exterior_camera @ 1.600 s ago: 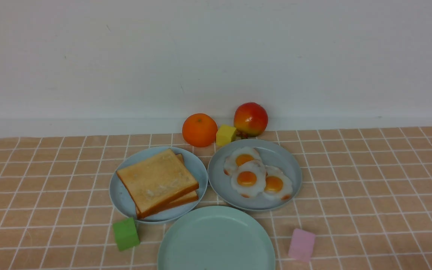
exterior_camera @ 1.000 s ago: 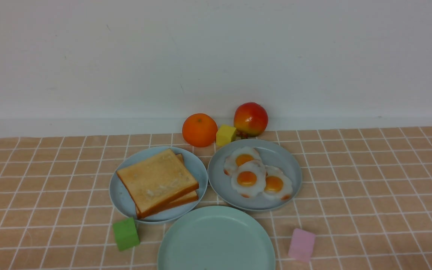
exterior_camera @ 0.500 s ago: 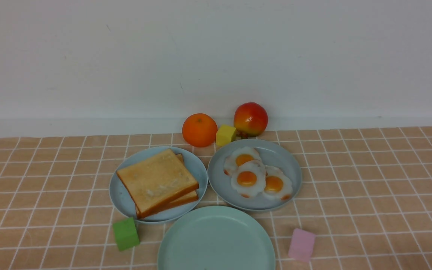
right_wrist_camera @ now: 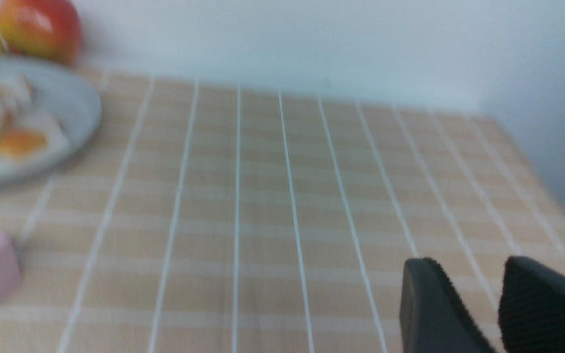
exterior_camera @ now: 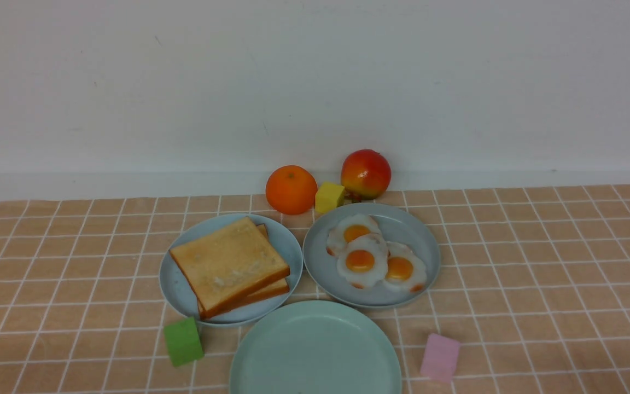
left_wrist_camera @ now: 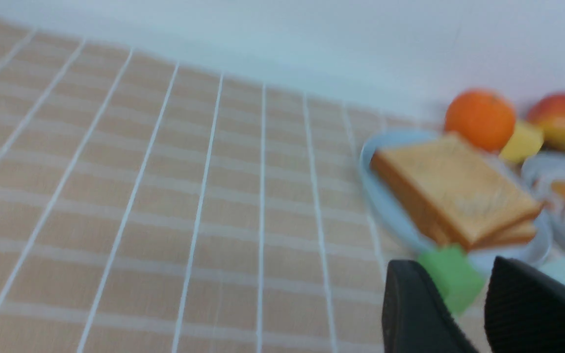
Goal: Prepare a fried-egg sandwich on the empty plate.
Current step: Use the left arm to grab a slice of bread
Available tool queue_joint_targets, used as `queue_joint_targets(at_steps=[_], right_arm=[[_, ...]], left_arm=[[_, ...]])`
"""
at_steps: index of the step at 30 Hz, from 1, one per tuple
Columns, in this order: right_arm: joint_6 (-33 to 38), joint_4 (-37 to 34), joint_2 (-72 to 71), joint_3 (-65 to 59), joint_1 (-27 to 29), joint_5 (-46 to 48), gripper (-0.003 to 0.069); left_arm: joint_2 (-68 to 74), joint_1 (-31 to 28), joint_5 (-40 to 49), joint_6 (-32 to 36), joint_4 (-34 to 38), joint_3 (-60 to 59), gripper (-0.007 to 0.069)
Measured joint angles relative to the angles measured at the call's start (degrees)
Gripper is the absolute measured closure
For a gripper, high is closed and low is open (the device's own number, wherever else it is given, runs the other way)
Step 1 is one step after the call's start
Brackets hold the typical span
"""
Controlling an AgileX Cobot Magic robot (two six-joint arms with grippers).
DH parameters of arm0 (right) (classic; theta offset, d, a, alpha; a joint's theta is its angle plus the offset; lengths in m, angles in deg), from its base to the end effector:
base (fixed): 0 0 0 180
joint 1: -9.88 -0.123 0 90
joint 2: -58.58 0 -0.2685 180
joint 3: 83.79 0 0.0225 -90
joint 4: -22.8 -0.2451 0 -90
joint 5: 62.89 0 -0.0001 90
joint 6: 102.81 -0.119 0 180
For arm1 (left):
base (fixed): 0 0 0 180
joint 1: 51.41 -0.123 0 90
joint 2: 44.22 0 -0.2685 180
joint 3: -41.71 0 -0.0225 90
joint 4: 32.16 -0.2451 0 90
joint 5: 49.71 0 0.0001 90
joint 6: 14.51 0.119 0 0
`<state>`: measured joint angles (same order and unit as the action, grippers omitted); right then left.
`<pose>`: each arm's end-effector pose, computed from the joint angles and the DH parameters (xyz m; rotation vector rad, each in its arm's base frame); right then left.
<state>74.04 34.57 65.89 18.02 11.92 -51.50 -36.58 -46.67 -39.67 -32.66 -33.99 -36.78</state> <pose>0.0941 -0.0082 0.1849 -0.0634 1.6886 -0.1706 0.0949 -0.0072 0.1848 -0.1747 1.6766 -0.2723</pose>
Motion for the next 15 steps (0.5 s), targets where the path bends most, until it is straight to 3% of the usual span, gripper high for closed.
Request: queue_joint_targets(at_steps=[8, 15], right_arm=[[0.0, 0.2, 0.0, 0.0, 0.0, -19.5, 0.0419], [0.0, 0.4, 0.0, 0.0, 0.0, -24.0, 0.0419]], left_arm=[[0.0, 0.0, -15.3, 0.0, 0.0, 0.0, 0.0386], [0.0, 0.0, -16.7, 0.0, 0.0, 0.0, 0.0386]])
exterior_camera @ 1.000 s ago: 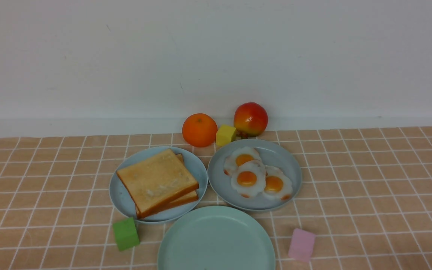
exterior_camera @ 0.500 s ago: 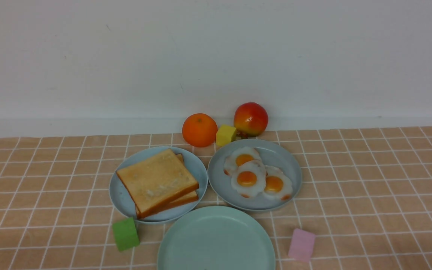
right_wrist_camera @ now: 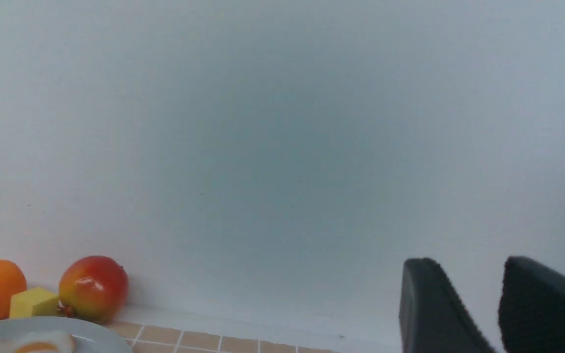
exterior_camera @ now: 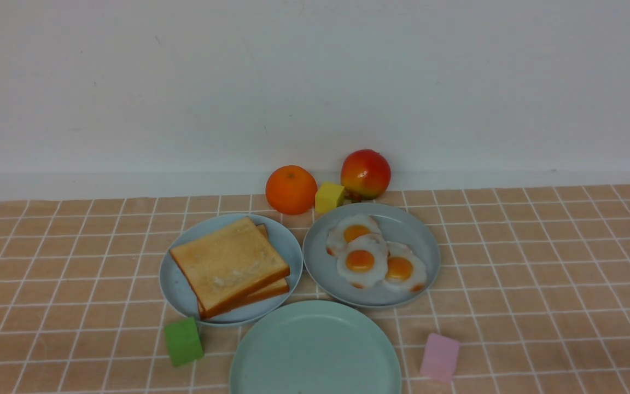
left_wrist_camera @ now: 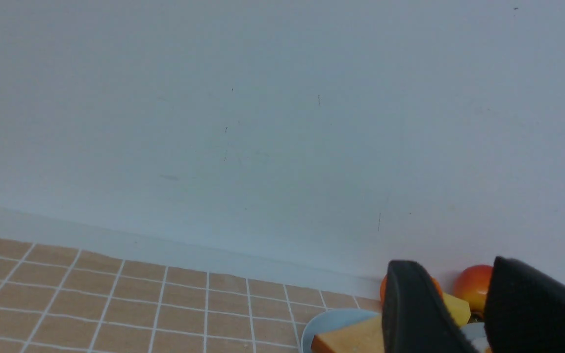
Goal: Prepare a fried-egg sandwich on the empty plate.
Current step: Use the left arm to grab a slice of bread
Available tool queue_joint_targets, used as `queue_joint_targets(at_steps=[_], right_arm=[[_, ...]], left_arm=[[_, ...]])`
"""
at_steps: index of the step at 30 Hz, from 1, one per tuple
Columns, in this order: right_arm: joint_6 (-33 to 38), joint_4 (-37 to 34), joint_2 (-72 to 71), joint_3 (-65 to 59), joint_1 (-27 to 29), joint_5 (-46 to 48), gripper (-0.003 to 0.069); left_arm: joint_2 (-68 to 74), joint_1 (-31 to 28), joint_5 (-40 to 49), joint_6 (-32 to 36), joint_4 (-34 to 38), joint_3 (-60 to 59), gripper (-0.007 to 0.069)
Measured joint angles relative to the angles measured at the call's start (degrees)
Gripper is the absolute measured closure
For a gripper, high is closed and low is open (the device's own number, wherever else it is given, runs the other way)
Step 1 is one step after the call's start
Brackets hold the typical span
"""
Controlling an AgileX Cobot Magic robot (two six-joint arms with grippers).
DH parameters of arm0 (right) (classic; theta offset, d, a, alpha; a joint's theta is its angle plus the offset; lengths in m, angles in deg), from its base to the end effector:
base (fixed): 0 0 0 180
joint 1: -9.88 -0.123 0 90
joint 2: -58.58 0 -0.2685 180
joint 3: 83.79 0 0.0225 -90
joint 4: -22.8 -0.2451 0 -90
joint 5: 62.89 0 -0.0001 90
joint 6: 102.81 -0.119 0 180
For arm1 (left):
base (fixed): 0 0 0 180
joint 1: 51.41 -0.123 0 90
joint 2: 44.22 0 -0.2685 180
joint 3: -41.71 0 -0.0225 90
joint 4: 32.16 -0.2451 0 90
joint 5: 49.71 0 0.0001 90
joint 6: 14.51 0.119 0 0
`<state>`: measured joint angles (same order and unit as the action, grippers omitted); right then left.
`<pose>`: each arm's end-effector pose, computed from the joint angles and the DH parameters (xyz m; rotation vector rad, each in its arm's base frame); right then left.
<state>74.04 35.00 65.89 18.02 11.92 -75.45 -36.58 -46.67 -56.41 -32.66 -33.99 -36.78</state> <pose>0.0902 0.0022 0.2331 -0.1145 1.2741 -0.1328 0.0935 -0.0082 0.2194 -0.1376 1.3864 -0.3092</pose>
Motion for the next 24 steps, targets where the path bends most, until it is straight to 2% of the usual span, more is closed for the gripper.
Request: queue_joint_targets(at_steps=[4, 7, 10, 11, 12, 13, 14, 16, 18, 21, 24], right_arm=[[-0.3, 0.0, 0.0, 0.0, 0.0, -0.9, 0.0419], [-3.9, 0.0, 0.0, 0.0, 0.0, -3.6, 0.0419], [-17.0, -1.9, 0.0, 0.0, 0.0, -9.6, 0.0419], [-17.9, -2.0, 0.0, 0.0, 0.0, -10.3, 0.0419], [-25.9, -3.2, 0.0, 0.0, 0.0, -12.5, 0.0419], [-29.8, -3.9, 0.0, 0.1, 0.0, -13.3, 0.0419], [-29.8, -3.9, 0.0, 0.2, 0.0, -13.3, 0.0419], [-36.3, -4.8, 0.0, 2.5, 0.0, -13.3, 0.0419], [-37.9, -5.1, 0.0, 6.6, 0.0, -13.1, 0.0419], [-38.6, -5.2, 1.8, 15.7, 0.0, -11.6, 0.0419], [-38.8, -5.2, 6.6, 25.6, 0.0, -6.1, 0.0419]], left_arm=[[0.0, 0.0, 0.0, 0.0, 0.0, 0.0, 0.0386], [0.0, 0.0, -0.5, -0.2, 0.0, 0.0, 0.0386], [0.0, 0.0, -5.3, -4.6, 1.4, 0.0, 0.0386], [0.0, 0.0, -5.7, -5.1, 1.5, 0.0, 0.0386], [0.0, 0.0, -9.5, -9.0, 2.8, 0.0, 0.0386], [0.0, 0.0, -12.0, -11.7, 3.6, 0.0, 0.0386], [0.0, 0.0, -13.1, -12.8, 3.9, 0.0, 0.0386], [0.0, 0.0, -17.4, -19.3, 5.0, 0.7, 0.0386], [0.0, 0.0, -17.2, -22.7, 5.0, 4.1, 0.0386], [0.7, 0.0, -14.8, -24.1, 4.2, 12.9, 0.0386], [5.3, 0.0, -10.9, -24.5, 1.8, 23.5, 0.0386]])
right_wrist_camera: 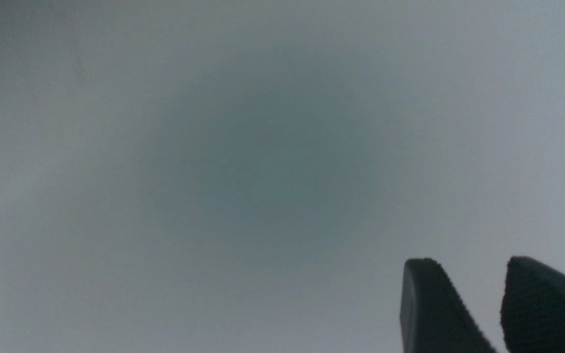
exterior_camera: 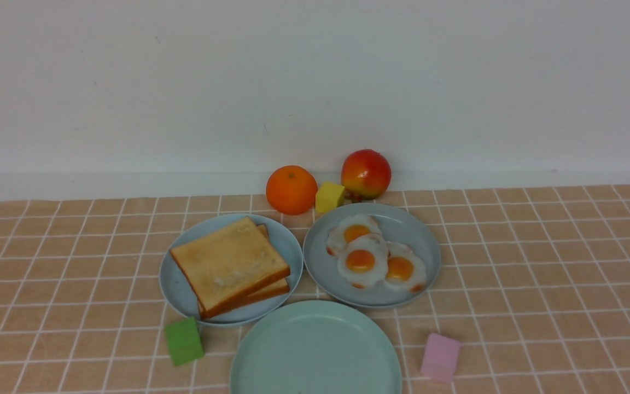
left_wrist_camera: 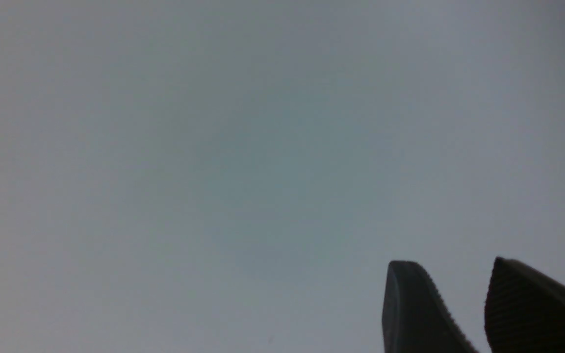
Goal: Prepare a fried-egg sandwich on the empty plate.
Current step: Use the left arm to grab a slice of bread
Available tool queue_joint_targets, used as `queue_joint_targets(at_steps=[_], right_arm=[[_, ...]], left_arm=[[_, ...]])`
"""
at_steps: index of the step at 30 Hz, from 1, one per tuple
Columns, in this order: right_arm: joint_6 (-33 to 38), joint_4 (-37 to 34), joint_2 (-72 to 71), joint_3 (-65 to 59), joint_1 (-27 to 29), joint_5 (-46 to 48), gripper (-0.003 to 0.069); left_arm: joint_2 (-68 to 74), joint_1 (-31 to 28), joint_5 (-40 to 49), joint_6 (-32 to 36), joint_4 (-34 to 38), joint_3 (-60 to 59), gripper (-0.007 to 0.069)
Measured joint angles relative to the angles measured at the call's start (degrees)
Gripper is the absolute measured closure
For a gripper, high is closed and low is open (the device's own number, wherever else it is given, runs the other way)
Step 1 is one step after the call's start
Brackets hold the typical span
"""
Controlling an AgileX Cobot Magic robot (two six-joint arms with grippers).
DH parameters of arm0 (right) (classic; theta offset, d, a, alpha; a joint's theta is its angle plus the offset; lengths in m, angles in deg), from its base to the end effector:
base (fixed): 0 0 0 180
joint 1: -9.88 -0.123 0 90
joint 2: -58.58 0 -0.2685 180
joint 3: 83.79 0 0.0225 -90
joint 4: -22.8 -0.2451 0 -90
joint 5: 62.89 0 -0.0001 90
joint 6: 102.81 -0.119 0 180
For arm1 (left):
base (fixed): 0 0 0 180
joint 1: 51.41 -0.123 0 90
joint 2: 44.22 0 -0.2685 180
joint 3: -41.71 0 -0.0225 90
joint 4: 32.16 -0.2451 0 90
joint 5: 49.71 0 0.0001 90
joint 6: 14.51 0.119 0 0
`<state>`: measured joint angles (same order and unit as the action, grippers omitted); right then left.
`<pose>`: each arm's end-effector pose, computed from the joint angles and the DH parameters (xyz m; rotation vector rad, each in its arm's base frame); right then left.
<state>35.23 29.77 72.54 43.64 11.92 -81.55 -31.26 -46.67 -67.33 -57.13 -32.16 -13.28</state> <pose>0.0439 0.0030 0.3855 0.2373 0.8167 0.5628 0.0486 -0.0040 0.3720 -0.2929 0.8537 -0.7715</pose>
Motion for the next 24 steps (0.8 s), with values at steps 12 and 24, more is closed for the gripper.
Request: queue_joint_targets(at_steps=[12, 24], right_arm=[[1.9, 6.9, 31.1, 33.9, 0.0, 49.1, 0.0419], [20.9, -10.6, 47.2, 26.5, -7.1, 60.1, 0.0419]], left_arm=[[30.9, 0.0, 52.8, -0.6, -5.7, 33.1, 0.0386], [63.6, 0.0, 61.8, 4.5, 2.8, 33.2, 0.0386]])
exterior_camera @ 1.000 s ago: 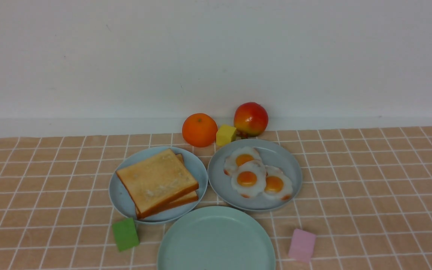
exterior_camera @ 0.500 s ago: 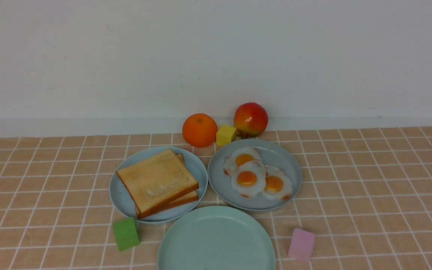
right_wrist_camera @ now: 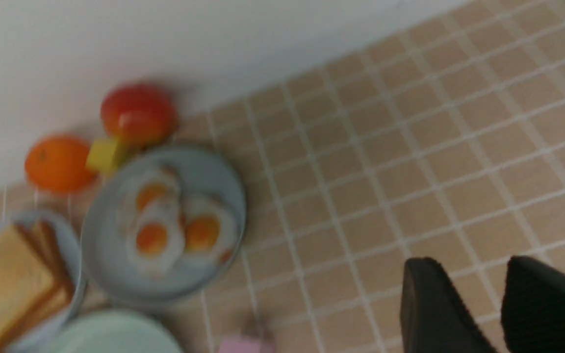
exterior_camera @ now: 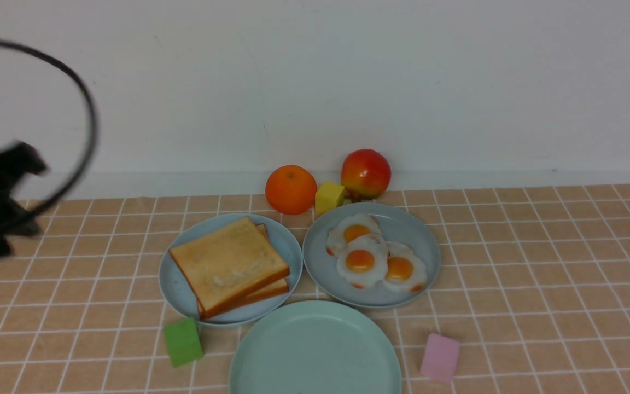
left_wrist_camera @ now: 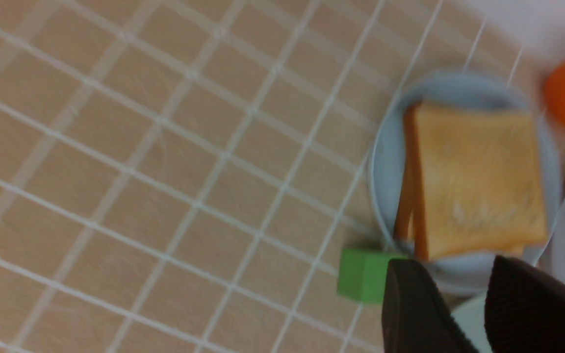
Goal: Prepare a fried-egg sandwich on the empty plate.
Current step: Use the left arm to grab a slice of bread
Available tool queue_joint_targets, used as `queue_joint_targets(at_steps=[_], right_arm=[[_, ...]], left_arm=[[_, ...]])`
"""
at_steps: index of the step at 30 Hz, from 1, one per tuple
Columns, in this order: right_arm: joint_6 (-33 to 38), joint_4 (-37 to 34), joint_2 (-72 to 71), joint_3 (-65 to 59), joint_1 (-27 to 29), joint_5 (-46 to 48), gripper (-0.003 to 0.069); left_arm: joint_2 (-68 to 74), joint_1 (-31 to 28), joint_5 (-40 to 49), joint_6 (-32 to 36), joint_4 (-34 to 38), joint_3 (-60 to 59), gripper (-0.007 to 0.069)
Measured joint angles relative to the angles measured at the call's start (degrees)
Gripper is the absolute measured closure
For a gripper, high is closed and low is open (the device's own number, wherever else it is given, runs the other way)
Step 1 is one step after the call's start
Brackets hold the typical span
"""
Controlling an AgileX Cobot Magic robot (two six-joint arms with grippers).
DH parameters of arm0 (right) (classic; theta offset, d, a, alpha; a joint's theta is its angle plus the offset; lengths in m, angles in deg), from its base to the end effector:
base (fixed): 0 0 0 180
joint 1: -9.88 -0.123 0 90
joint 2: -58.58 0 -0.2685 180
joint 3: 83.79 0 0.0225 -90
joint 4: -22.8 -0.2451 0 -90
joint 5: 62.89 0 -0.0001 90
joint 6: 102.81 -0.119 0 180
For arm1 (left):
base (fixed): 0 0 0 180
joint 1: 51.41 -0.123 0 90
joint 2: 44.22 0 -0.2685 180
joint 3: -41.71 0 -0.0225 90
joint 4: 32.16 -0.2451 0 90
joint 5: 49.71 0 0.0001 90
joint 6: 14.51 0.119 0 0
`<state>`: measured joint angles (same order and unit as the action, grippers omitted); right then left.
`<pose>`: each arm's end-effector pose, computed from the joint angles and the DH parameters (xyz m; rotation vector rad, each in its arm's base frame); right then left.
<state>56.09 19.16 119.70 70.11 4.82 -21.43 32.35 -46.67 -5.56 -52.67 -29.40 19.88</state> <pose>0.2056 0.0232 0.3182 0.3465 2.2369 0.3177 0.2545 -0.0251 0.2762 -0.7540 2.4097 -0.3662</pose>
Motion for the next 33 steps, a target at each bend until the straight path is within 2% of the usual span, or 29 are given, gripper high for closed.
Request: queue_joint_targets(at_steps=[1, 3, 4, 8, 11, 22, 29, 33], right_arm=[[4.4, -3.9, 1.5, -0.1, -1.7, 2.5, 0.0419], [7.4, -6.1, 2.7, -0.1, -3.1, 3.9, 0.0419], [14.5, -10.9, 4.6, -0.1, -5.3, 6.8, 0.0419], [23.4, -18.8, 7.4, -0.1, -8.3, 9.7, 0.0419], [26.0, -21.2, 7.8, -0.1, -8.7, 9.8, 0.0419], [26.9, -21.6, 7.8, -0.1, -8.7, 9.2, 0.0419], [26.9, -21.6, 7.8, -0.1, -8.7, 9.0, 0.0419], [26.9, -21.6, 7.8, -0.1, -8.7, 9.3, 0.0419]], left_arm=[[4.2, 0.0, 0.0, 4.3, 4.7, 0.5, 0.0386], [6.5, 0.0, 0.0, 7.8, 8.4, 0.9, 0.0386], [11.5, 0.0, -0.2, 13.5, 14.3, 2.0, 0.0386], [20.0, 0.0, -2.1, 24.5, 25.4, 4.7, 0.0386], [24.1, 0.0, -2.7, 27.8, 28.1, 6.3, 0.0386], [28.4, 0.0, -10.6, 28.7, 29.2, 7.3, 0.0386], [30.0, 0.0, -11.0, 28.9, 29.4, 7.3, 0.0384], [30.6, 0.0, -10.3, 30.2, 30.1, 7.3, 0.0353]])
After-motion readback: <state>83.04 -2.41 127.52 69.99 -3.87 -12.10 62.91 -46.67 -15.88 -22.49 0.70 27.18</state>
